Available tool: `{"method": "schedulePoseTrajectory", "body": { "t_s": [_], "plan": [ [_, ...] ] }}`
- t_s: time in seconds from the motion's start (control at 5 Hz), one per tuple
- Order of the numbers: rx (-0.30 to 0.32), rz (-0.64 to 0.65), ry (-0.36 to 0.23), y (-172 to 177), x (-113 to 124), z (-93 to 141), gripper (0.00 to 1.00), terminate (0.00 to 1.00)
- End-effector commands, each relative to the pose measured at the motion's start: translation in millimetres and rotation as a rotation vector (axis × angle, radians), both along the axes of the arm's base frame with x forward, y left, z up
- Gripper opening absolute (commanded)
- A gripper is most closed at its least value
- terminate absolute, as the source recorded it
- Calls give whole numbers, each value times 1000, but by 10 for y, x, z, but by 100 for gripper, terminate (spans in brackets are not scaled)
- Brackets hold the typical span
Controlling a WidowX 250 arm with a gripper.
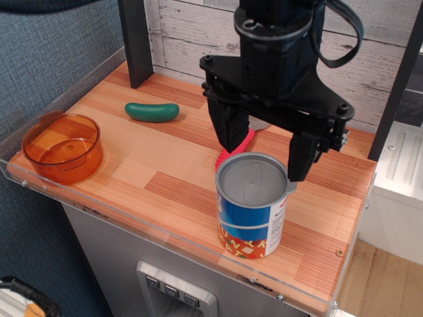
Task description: Put the spoon in the bowl.
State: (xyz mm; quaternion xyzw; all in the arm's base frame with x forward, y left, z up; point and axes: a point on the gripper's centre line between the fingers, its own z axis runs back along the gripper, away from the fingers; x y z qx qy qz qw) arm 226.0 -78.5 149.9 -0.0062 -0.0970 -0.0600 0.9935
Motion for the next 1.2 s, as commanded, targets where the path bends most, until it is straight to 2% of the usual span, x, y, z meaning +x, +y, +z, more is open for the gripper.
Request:
{"method": "schedulePoseTrajectory", "body": {
  "t_s": [0.0,0.2,0.4,0.6,0.8,1.0],
  "plan": [
    [0,0,0,0,0,0,100,0],
    [15,68,5,195,79,9,100,0],
    [8,142,-17,430,213,73,100,0],
    [0,191,-13,623,343,72,100,0],
    [16,267,-19,924,545,-9,100,0],
    [22,304,-17,1138,703,-193,100,0]
  ]
}}
